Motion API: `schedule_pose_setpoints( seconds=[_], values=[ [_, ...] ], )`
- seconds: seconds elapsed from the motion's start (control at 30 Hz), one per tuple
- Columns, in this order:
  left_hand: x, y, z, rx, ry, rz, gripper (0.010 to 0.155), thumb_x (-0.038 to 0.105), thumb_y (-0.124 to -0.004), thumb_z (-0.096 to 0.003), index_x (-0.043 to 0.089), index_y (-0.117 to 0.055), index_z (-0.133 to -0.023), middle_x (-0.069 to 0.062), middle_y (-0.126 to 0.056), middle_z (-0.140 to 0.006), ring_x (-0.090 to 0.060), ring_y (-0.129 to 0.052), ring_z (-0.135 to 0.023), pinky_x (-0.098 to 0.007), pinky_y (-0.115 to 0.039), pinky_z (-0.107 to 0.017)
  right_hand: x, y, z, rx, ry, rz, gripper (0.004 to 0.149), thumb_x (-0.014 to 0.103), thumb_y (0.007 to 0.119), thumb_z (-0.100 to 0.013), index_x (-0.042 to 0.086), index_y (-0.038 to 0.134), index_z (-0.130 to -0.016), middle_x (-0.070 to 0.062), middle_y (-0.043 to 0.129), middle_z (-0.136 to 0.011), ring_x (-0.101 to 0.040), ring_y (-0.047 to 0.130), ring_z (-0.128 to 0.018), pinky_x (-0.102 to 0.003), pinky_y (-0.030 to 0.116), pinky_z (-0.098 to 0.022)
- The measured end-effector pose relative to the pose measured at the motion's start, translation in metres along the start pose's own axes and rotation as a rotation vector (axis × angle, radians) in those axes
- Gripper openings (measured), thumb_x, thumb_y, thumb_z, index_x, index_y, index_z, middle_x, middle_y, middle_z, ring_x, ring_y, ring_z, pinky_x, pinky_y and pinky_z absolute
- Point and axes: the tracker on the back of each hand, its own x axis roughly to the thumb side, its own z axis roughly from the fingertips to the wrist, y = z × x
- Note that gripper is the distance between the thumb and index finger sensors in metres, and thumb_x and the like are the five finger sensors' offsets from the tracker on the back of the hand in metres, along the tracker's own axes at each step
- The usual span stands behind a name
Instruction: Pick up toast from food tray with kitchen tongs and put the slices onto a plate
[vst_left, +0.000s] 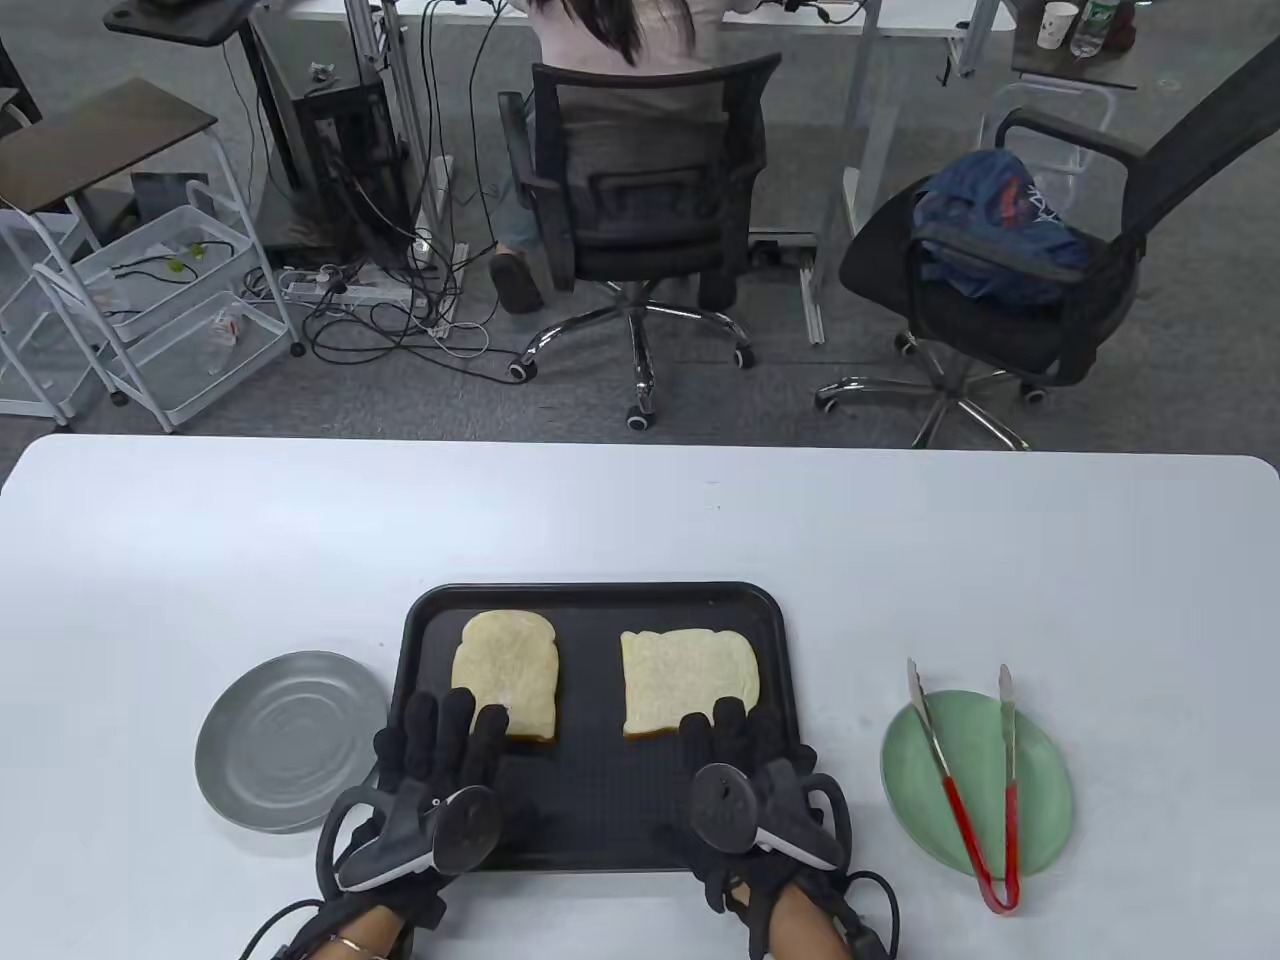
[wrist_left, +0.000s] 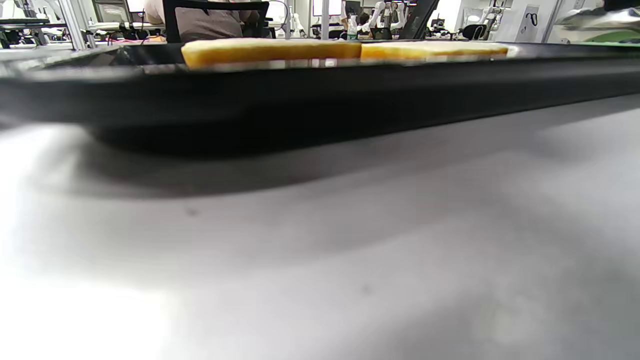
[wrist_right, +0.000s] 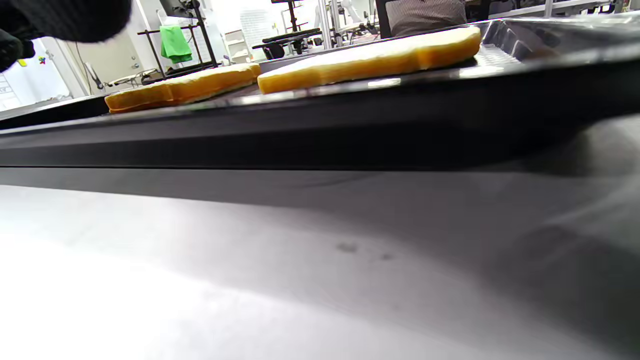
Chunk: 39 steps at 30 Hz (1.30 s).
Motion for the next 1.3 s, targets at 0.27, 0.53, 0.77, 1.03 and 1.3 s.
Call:
schedule_pose_setpoints(
  seconds=[0.27, 0.53, 0.77, 1.03, 1.3],
  values=[
    [0.0011, -0.0003, 0.0000, 0.000, -0.006, -0.005, 0.095, 0.068, -0.038, -0.0658, 0.006, 0.006, -0.122, -0.035, 0.009, -0.122, -0.067, 0.004, -0.104, -0.082, -0.020, -0.072, 0.0012, 0.0006, 0.0000, 0.008, -0.007, 0.001, 0.102, 0.066, 0.069, -0.041, 0.013, 0.002, -0.098, -0.028, -0.005, -0.102, -0.062, 0.002, -0.086, -0.084, 0.027, -0.048],
    [0.0014, -0.0009, -0.0009, -0.011, -0.008, 0.001, 0.095, 0.068, -0.038, -0.0658, 0.007, 0.006, -0.122, -0.034, 0.009, -0.122, -0.067, 0.004, -0.104, -0.081, -0.020, -0.072, 0.0008, 0.0010, -0.0002, 0.011, -0.006, -0.007, 0.102, 0.065, 0.069, -0.041, 0.013, 0.002, -0.098, -0.028, -0.005, -0.101, -0.062, 0.002, -0.086, -0.084, 0.026, -0.048],
    [0.0029, -0.0010, -0.0008, -0.016, -0.013, -0.004, 0.094, 0.068, -0.038, -0.0658, 0.007, 0.006, -0.122, -0.034, 0.009, -0.122, -0.067, 0.004, -0.104, -0.081, -0.020, -0.072, 0.0006, 0.0012, 0.0000, 0.013, -0.008, -0.006, 0.102, 0.065, 0.069, -0.041, 0.013, 0.002, -0.098, -0.028, -0.006, -0.101, -0.062, 0.002, -0.086, -0.084, 0.026, -0.048],
    [0.0034, -0.0016, -0.0010, -0.023, -0.013, -0.001, 0.094, 0.068, -0.038, -0.0658, 0.007, 0.006, -0.122, -0.034, 0.009, -0.122, -0.066, 0.004, -0.104, -0.081, -0.020, -0.072, 0.0005, 0.0012, -0.0001, 0.013, -0.011, -0.011, 0.102, 0.065, 0.069, -0.041, 0.013, 0.002, -0.098, -0.028, -0.006, -0.101, -0.062, 0.002, -0.086, -0.084, 0.026, -0.048],
    [0.0040, -0.0017, -0.0012, -0.020, -0.015, -0.007, 0.095, 0.068, -0.038, -0.0659, 0.006, 0.006, -0.122, -0.034, 0.009, -0.122, -0.066, 0.004, -0.104, -0.081, -0.020, -0.072, 0.0009, 0.0015, 0.0000, 0.014, -0.016, -0.012, 0.102, 0.065, 0.069, -0.041, 0.013, 0.001, -0.098, -0.028, -0.006, -0.101, -0.062, 0.001, -0.086, -0.084, 0.026, -0.047]
  ],
)
